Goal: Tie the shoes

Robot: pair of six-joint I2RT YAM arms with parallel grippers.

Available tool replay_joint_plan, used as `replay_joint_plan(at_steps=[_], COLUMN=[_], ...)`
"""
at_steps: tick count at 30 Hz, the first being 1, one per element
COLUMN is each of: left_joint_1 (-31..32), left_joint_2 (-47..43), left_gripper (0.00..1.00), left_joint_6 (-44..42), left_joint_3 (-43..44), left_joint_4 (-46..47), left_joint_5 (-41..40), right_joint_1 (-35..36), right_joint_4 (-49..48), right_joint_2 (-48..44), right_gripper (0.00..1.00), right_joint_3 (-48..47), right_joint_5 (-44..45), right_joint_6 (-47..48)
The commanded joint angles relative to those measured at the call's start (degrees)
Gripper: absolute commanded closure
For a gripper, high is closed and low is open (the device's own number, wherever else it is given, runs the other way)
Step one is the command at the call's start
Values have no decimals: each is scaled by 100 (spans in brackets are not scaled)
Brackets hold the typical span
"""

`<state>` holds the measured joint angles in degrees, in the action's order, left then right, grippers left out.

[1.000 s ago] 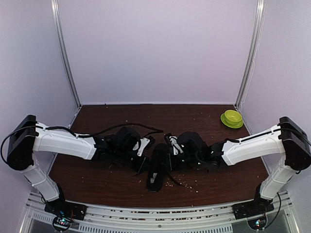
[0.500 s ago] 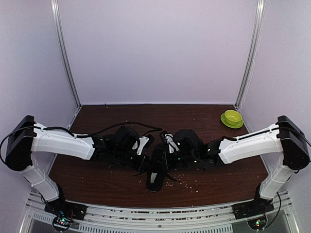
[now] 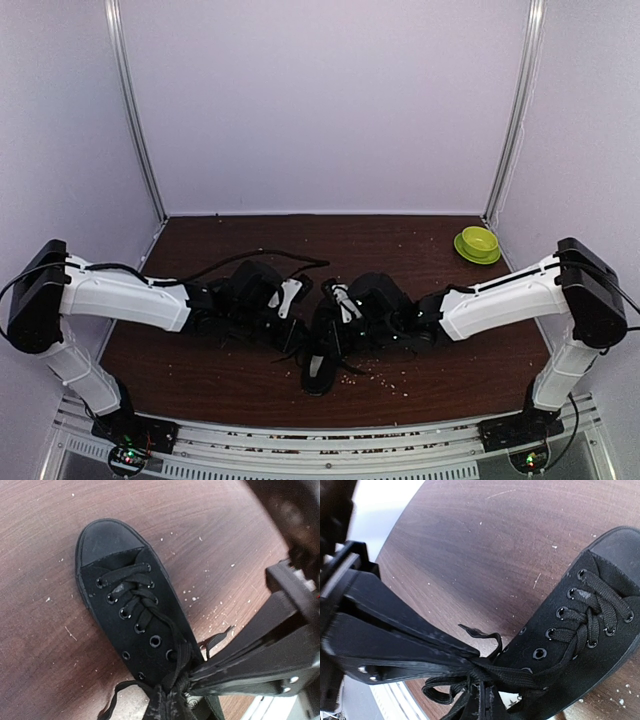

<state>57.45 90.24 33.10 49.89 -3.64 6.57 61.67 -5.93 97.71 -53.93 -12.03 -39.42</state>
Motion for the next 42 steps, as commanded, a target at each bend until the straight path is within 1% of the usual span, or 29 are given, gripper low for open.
replay_joint_plan(at_steps=[1, 8, 13, 17, 21, 30, 36, 42], left_joint_1=[-4, -6, -1, 3, 3, 3, 3, 20], left_joint_2=[-177, -243, -342, -283, -288, -266, -99, 118], left_gripper=[100, 100, 100, 100, 100, 100, 100, 100], left_joint_6=[135, 203, 247, 241, 294, 245, 235, 130], left_joint_3=[-105, -261, -561, -635, -727, -676, -670, -713], left_joint_4=[423, 566, 1004, 1028, 1290, 1288, 1257, 930], left_joint_5=[-39, -4, 264, 401, 525, 560, 779, 1000], right_joint_1=[29, 29, 25, 12, 4, 6, 6, -32], right_joint_4=[-172, -170, -204, -284, -296, -399, -496, -724], right_joint_2=[156, 219, 245, 239, 320, 381, 370, 251], right_gripper=[100, 100, 100, 100, 100, 100, 100, 100], right_joint_3=[66, 91, 86, 109, 50, 72, 134, 300], right_joint_5=[3, 133, 258, 323, 297, 263, 298, 307], right_joint_6=[-94, -161, -199, -211, -217, -234, -278, -333])
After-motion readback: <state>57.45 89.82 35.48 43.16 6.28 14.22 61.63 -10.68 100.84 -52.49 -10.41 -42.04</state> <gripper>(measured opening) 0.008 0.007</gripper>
